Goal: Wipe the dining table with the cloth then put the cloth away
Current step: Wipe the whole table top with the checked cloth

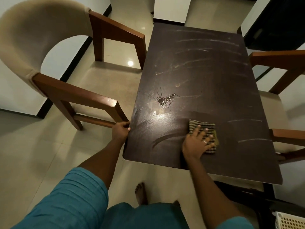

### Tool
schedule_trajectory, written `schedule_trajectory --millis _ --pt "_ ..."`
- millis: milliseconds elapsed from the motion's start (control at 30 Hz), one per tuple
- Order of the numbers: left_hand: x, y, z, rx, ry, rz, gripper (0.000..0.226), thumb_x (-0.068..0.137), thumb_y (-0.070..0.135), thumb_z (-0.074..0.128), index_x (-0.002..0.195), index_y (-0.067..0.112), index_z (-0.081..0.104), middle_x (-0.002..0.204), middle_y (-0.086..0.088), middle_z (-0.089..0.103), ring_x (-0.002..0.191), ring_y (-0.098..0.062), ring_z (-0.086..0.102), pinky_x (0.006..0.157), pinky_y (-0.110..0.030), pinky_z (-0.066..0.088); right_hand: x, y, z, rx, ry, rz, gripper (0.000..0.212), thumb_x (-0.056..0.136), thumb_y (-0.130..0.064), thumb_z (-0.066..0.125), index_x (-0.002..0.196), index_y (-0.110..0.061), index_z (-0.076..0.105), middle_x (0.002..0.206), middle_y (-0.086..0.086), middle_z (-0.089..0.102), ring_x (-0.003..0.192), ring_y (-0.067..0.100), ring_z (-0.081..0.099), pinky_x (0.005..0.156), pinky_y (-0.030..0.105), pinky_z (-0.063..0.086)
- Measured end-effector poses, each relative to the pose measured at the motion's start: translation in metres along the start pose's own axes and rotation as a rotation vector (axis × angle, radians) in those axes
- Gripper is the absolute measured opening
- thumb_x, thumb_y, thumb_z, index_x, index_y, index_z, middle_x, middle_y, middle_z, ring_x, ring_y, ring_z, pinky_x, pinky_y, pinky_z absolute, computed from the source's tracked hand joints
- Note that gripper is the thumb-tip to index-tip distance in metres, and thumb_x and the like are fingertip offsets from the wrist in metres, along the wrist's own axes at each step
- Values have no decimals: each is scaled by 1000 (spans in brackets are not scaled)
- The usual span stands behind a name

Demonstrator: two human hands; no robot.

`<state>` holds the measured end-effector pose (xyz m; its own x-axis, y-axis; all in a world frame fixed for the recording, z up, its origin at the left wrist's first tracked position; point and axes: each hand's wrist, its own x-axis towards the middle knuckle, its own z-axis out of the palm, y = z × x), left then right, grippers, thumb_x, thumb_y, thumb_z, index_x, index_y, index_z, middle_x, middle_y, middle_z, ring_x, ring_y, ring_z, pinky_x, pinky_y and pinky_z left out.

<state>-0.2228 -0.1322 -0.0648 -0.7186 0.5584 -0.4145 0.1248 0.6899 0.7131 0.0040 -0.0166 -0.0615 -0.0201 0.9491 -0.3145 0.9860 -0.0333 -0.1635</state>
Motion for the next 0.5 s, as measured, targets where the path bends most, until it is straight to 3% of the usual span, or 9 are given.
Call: schedule_trajectory --millis 133,233,300,400,500 --pt "4 -3 -4 -78 -35 -55 33 88 -1 54 121 3 59 124 -15 63 113 -27 57 97 -33 44 -47 -63 34 -179 -28 -289 56 80 -34 41 127 -11 61 129 24 58 116 52 52 93 70 34" --pt "5 -7 -5 -137 -33 -91 30 91 1 49 116 7 64 118 -13 65 88 -18 58 76 -29 47 -80 -85 47 -244 -170 -499 55 76 -42 48 123 -18 64 126 16 63 115 44 58 93 64 40" --pt "6 -11 -4 -171 -25 -120 30 90 0 49 112 7 66 114 -13 67 80 -16 58 71 -27 49 -89 -79 48 -321 -193 -641 57 75 -45 53 126 -21 62 128 13 62 117 40 57 96 60 40" --pt "6 -12 -1 -209 -12 -149 28 89 0 50 110 7 67 112 -12 67 80 -17 60 76 -31 51 -75 -58 45 -376 -163 -734 56 79 -46 40 125 -23 62 126 11 63 115 36 60 94 57 43" --pt "7 -10 1 -231 12 -151 26 91 2 50 110 4 66 115 -14 66 98 -25 60 93 -38 50 -48 -40 30 -372 -149 -666 60 75 -43 34 120 -21 66 122 14 65 112 38 62 91 60 45"
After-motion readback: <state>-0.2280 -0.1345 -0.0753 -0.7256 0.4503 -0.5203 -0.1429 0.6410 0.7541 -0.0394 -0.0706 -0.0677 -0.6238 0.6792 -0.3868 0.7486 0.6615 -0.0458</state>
